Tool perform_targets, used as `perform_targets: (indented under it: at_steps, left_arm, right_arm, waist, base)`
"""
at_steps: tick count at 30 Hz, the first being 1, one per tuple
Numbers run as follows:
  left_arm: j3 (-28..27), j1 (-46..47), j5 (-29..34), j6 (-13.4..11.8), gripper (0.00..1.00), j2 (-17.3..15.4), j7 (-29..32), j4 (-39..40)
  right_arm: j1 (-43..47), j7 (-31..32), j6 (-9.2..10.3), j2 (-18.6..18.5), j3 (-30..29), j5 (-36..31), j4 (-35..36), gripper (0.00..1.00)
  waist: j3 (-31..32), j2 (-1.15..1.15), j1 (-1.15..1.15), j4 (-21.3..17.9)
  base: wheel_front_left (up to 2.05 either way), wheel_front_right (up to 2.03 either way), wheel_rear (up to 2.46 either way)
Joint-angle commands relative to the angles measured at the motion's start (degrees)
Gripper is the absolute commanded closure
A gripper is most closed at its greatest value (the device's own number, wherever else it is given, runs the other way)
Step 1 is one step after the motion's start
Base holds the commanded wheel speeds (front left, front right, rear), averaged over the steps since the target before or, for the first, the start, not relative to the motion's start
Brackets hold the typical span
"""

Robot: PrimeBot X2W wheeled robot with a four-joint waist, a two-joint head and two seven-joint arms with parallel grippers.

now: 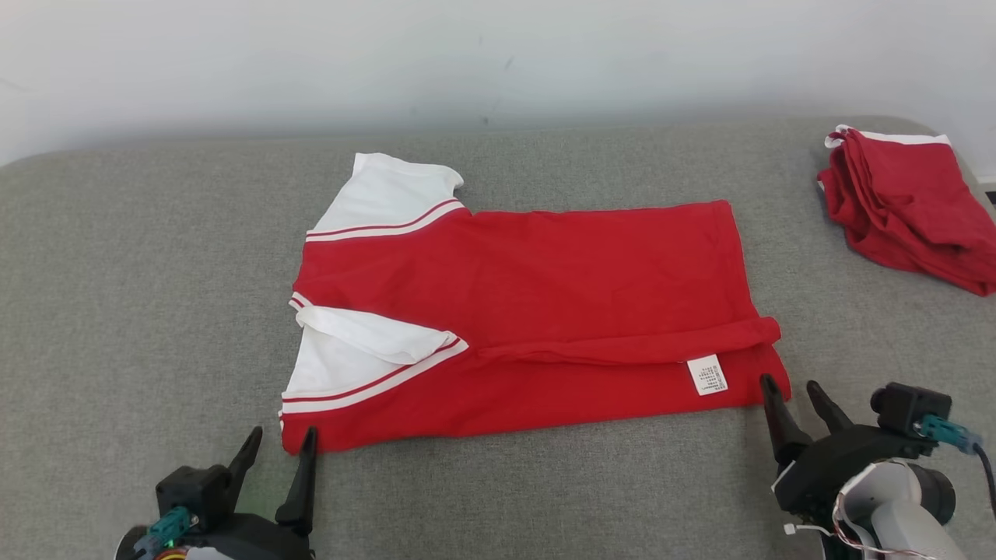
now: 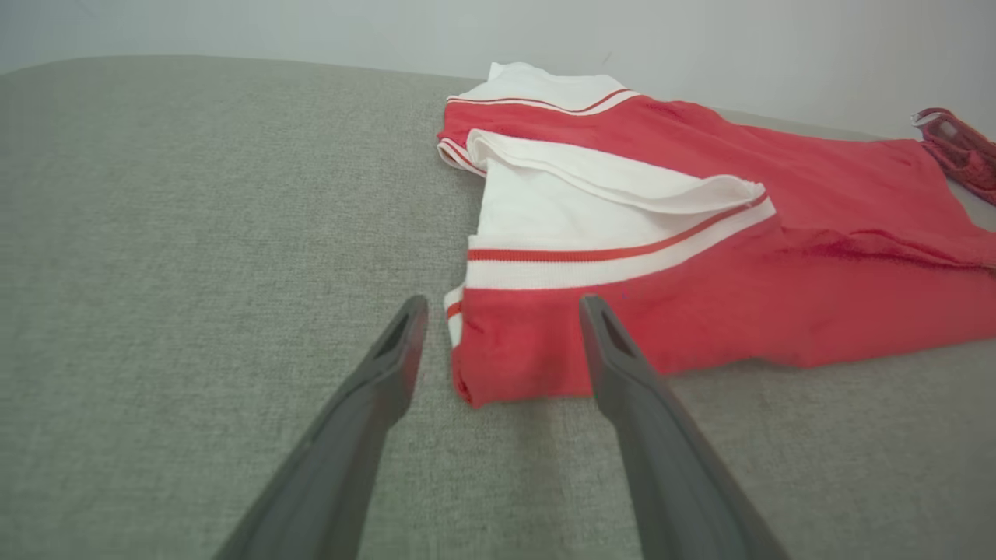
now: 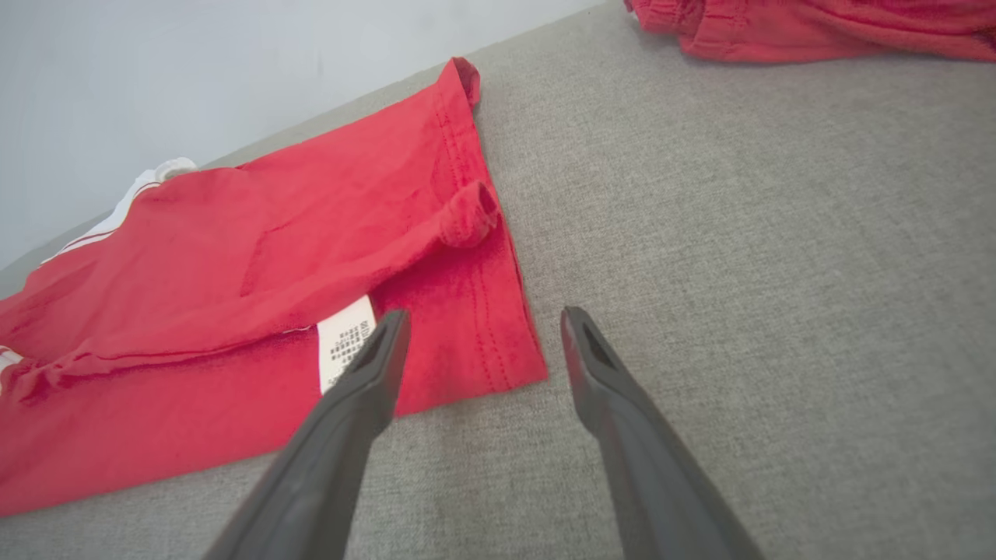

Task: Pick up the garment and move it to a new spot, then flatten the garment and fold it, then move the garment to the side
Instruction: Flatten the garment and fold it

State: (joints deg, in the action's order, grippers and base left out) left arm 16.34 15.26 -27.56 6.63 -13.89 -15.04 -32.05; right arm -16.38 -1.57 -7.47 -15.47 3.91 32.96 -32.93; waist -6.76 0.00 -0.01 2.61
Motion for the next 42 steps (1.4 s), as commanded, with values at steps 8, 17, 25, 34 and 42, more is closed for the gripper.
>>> perform_targets:
  at_steps: [8, 17, 25, 34, 42]
  left_arm:
    - [-0.7, 3.2, -0.3, 0.8, 0.0, 2.4, -0.2, -7.0]
    - [-1.5, 6.1, -0.5, 0.8, 0.83, 3.6, -0.2, -11.2]
    - [-1.0, 3.2, -1.1, 0.8, 1.0, 3.0, -0.2, -8.2]
    - [-6.8, -6.7, -0.8, 0.8, 1.0, 3.8, -0.2, 0.5]
    - [-8.3, -15.4, -0.1, 0.4, 1.0, 4.8, -0.2, 4.4]
  right_arm:
    - [-4.4, -3.3, -0.07, -0.9, 3.6, -3.4, -7.1, 0.0]
    - [-8.6, -5.9, -0.07, -0.5, 7.3, -5.6, -13.6, 1.0]
    - [-8.0, -10.4, -0.07, -0.2, 9.2, -2.6, -16.1, 1.0]
    - [-0.6, -10.9, -0.07, -2.0, 9.8, 1.4, -9.9, 1.0]
    - [9.9, -7.7, -0.06, -2.0, 6.2, 2.4, -1.7, 1.0]
  waist:
    - [-1.6, 0.0, 0.01, 0.5]
    - [-2.7, 0.0, 0.01, -0.2]
    - [-0.1, 0.0, 0.01, 0.0]
    - [3.5, 0.0, 0.01, -0.6]
    - [4.1, 0.0, 0.01, -0.6]
  base:
    - [0.0, 0.0, 0.0]
    - [0.0, 0.0, 0.0]
    - [0.0, 0.0, 0.0]
    - [0.0, 0.0, 0.0]
    - [0.0, 0.0, 0.0]
